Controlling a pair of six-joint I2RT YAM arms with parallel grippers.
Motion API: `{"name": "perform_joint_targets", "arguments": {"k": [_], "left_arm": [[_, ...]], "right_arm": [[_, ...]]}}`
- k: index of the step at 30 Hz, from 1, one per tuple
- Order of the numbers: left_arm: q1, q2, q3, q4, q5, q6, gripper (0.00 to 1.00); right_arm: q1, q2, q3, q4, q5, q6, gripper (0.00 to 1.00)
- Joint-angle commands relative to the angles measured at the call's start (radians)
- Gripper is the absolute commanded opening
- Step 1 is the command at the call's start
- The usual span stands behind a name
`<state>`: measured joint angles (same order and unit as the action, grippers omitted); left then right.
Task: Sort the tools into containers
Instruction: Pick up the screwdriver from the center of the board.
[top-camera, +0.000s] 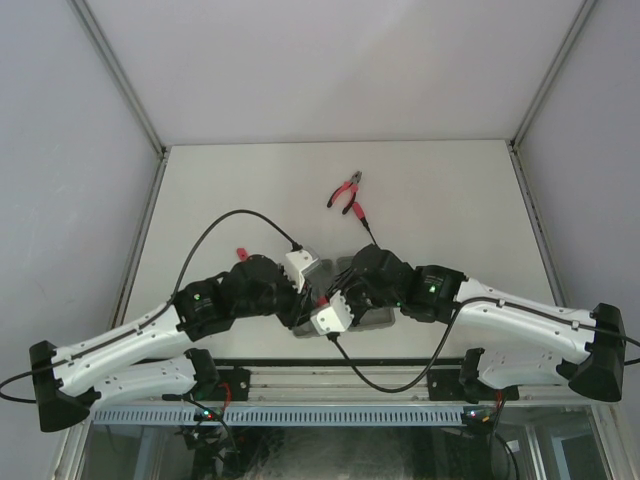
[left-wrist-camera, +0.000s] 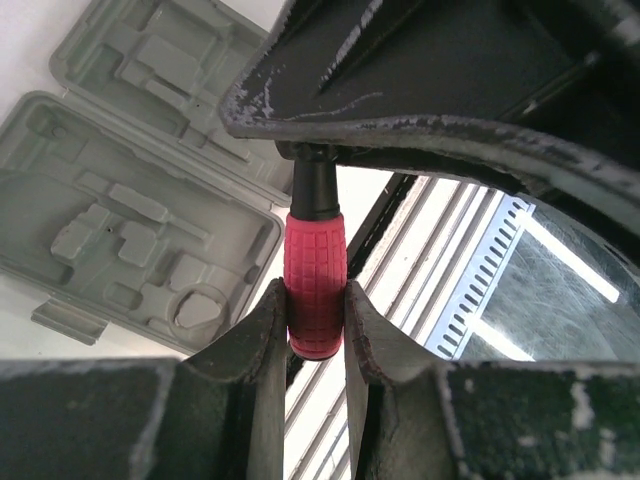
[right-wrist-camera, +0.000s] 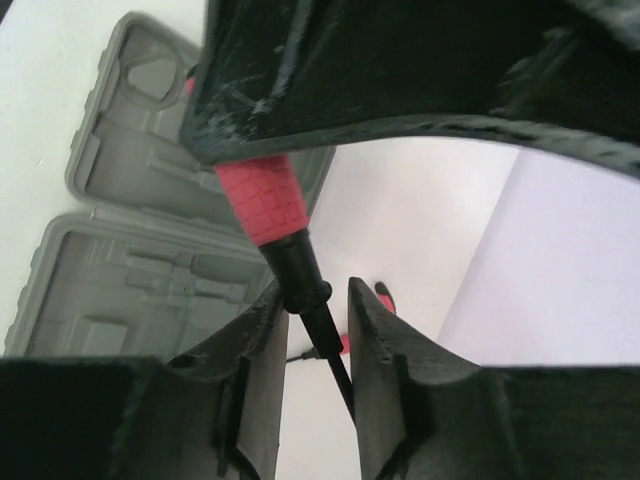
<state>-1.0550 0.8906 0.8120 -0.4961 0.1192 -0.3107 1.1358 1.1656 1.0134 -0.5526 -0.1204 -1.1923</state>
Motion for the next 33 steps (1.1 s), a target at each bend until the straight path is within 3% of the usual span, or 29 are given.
{"name": "perform_joint_targets", "arguments": {"k": [1, 4, 6, 12, 16, 23, 28, 33], "left_arm": [[-0.008, -0.011, 0.059, 0.045, 0.016, 0.022, 0.0], [-0.008, -0.013, 0.06, 0.043, 0.012, 0.022, 0.07], [-0.007, -0.02, 0.059, 0.045, 0.012, 0.022, 0.19], [-0.007, -0.05, 0.046, 0.059, -0.019, 0.011, 0.65], [-0.008, -0.088, 0.036, 0.066, -0.06, -0.003, 0.83], [-0.004, -0.219, 0.03, 0.062, -0.275, -0.059, 0.92], [-0.005, -0.331, 0.004, 0.032, -0.563, -0.173, 0.94], [-0.005, -0.411, 0.0, 0.037, -0.587, -0.209, 0.94]], "right_arm": [[0.012, -0.001, 0.044, -0.004, 0.045, -0.011, 0.2], [0.012, -0.002, 0.044, -0.001, 0.055, -0.007, 0.07], [0.012, -0.003, 0.043, -0.001, 0.056, 0.001, 0.03], [0.01, -0.019, 0.044, 0.005, 0.05, 0.043, 0.0], [0.009, -0.026, 0.044, 0.001, 0.052, 0.062, 0.0], [-0.004, -0.059, 0.029, 0.064, 0.077, 0.224, 0.0], [-0.019, -0.142, -0.051, 0.213, 0.087, 0.451, 0.0], [-0.022, -0.221, -0.135, 0.375, 0.182, 0.786, 0.0]]}}
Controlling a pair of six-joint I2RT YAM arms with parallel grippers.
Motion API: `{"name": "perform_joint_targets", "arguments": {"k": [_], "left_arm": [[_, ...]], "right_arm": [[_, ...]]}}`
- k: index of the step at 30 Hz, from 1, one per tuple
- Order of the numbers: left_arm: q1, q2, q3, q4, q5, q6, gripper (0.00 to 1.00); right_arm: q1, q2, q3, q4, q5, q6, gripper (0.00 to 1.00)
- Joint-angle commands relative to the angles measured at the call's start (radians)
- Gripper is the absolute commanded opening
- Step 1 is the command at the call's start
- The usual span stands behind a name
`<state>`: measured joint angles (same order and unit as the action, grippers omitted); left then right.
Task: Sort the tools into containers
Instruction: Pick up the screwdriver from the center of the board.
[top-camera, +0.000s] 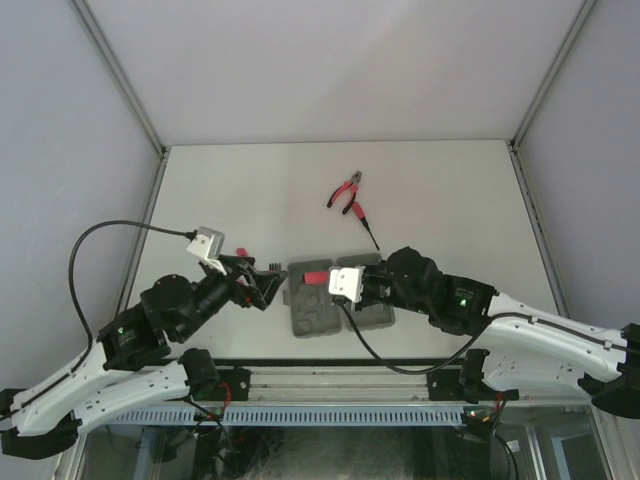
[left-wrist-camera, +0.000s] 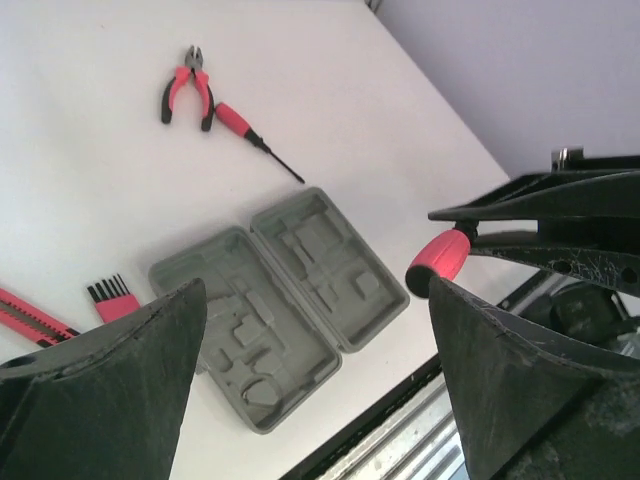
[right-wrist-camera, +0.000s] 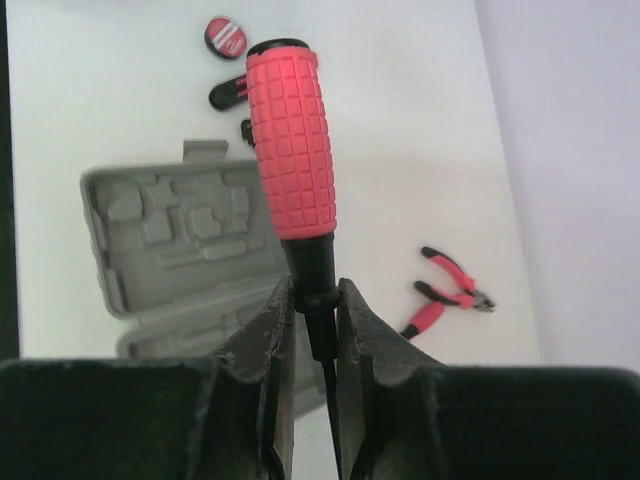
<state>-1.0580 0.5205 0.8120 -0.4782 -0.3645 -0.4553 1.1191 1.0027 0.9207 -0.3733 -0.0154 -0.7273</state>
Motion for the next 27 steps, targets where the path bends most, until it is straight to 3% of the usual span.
{"name": "perform_joint_targets", "arguments": {"k": [1, 6, 14, 21, 27], "left_arm": [[-0.001, -0.047, 0.004, 0.015, -0.106, -0.07, 0.94], [-0.002, -0.024, 0.053, -0.013, -0.108, -0.074, 0.94], [-0.002, 0.014, 0.099, 0.009, -0.119, -0.075, 0.94], [-0.002, 0.028, 0.108, 0.03, -0.105, -0.085, 0.94], [-0.002, 0.038, 0.098, 0.04, -0.099, -0.089, 0.93]], "right_arm": [[-0.001, -0.073, -0.062, 0.22, 0.09, 0.384, 0.0], [0.031, -0.142, -0.177, 0.369, 0.134, 0.666, 0.0], [0.049, -0.15, -0.214, 0.431, 0.23, 1.064, 0.0], [0.054, -0.101, -0.209, 0.451, 0.274, 1.274, 0.0], [0.027, -0.046, -0.13, 0.327, 0.248, 1.361, 0.0]]}}
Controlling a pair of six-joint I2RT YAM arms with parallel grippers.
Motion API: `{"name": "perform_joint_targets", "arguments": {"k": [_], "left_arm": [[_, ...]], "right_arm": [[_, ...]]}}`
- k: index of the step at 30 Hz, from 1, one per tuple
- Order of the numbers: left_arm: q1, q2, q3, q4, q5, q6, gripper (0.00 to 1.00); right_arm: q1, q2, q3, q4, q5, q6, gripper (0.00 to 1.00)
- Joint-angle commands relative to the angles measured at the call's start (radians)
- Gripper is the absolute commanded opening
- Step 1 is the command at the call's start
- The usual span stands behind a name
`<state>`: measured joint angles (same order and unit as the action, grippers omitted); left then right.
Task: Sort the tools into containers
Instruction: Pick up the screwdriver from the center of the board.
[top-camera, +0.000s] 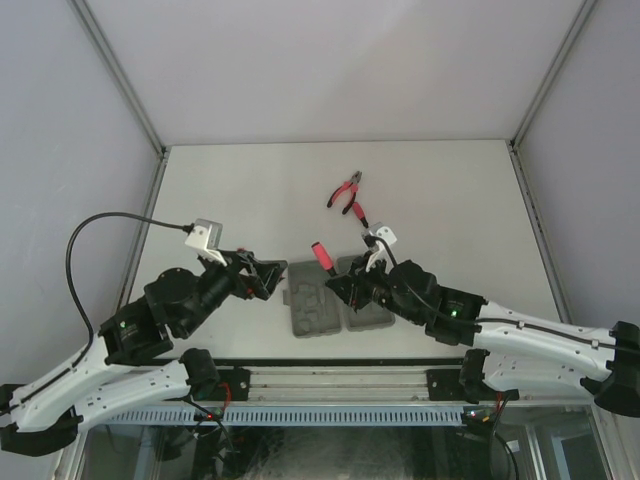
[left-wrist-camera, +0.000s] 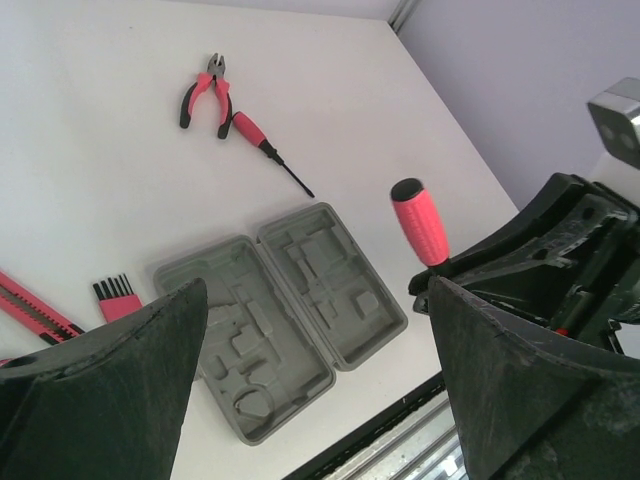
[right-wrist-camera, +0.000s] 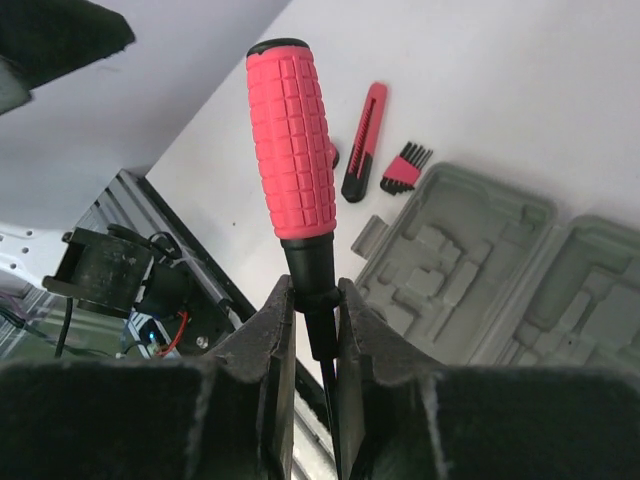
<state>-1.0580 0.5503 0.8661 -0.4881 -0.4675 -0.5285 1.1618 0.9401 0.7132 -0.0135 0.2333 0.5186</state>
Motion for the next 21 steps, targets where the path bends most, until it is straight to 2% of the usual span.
{"name": "perform_joint_targets", "arguments": {"k": [1, 6, 10, 17, 21], "left_arm": [[-0.002, 0.011, 0.041, 0.051, 0.006, -0.016, 0.93], [-0.001, 0.024, 0.033, 0.051, 0.023, -0.011, 0.93], [-0.002, 0.043, 0.018, 0.055, 0.041, -0.009, 0.94], [-0.002, 0.045, -0.005, 0.078, 0.061, -0.025, 0.94], [-0.002, 0.065, 0.008, 0.089, 0.096, -0.018, 0.95]], "right_arm": [[-0.03, 0.02, 0.082, -0.048, -0.013, 0.124, 0.0], [-0.154, 0.039, 0.108, -0.188, -0.096, 0.206, 0.0], [-0.2, 0.042, 0.091, -0.23, -0.08, 0.242, 0.0], [-0.147, 0.047, 0.099, -0.218, 0.042, 0.249, 0.0], [-0.112, 0.052, 0.1, -0.179, 0.054, 0.213, 0.0]]}}
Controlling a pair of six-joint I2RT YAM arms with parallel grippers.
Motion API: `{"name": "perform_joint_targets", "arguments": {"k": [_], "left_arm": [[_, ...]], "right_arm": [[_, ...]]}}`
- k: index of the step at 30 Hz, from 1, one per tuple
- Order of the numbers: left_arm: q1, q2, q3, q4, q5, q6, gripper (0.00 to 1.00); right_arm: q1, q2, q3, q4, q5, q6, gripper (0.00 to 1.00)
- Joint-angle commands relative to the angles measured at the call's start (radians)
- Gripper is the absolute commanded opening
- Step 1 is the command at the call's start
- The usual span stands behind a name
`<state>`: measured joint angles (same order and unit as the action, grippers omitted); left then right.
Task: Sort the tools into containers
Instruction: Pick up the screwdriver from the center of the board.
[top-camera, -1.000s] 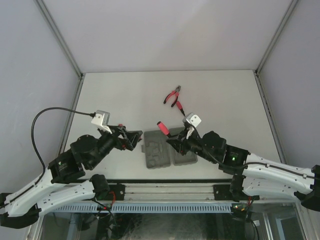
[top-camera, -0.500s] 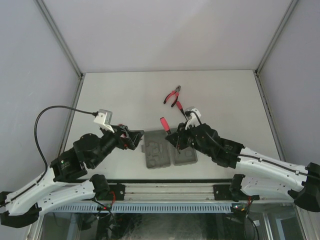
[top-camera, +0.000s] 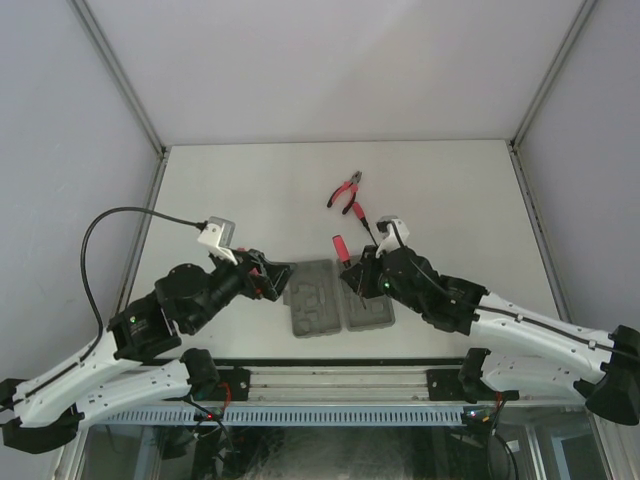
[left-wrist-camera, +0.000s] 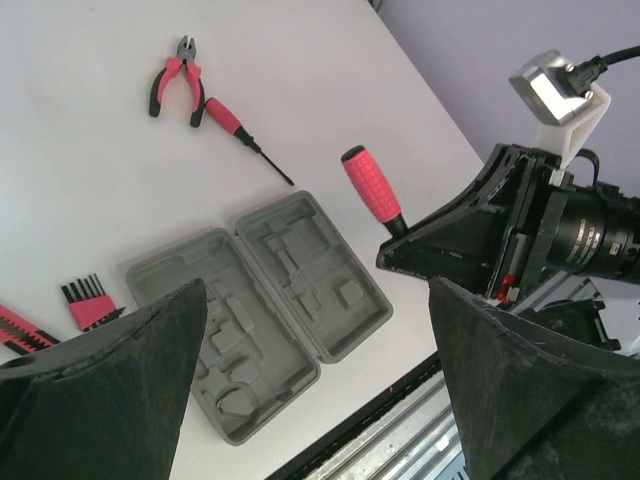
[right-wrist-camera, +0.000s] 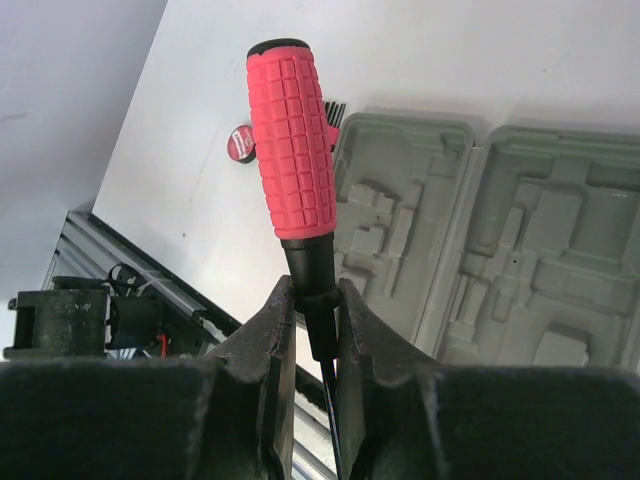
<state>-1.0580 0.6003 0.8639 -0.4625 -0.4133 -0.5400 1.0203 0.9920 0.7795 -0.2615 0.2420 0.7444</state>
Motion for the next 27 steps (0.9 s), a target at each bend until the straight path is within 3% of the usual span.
{"name": "perform_joint_targets", "arguments": {"k": [1, 8, 16, 27], "left_arm": [[-0.001, 0.021, 0.014, 0.064, 0.046, -0.009, 0.95], [-0.002, 0.008, -0.043, 0.179, 0.111, -0.063, 0.94], [-0.002, 0.02, -0.074, 0.26, 0.138, -0.116, 0.89], [-0.002, 0.025, -0.114, 0.381, 0.185, -0.181, 0.79]], "right_arm": [[0.028, -0.004, 0.034, 0.074, 0.035, -0.013, 0.0], [0.042, -0.07, -0.045, 0.327, -0.012, -0.003, 0.0], [0.084, -0.056, -0.046, 0.45, -0.134, -0.07, 0.0], [0.14, -0.049, -0.066, 0.539, -0.161, -0.117, 0.0]]}}
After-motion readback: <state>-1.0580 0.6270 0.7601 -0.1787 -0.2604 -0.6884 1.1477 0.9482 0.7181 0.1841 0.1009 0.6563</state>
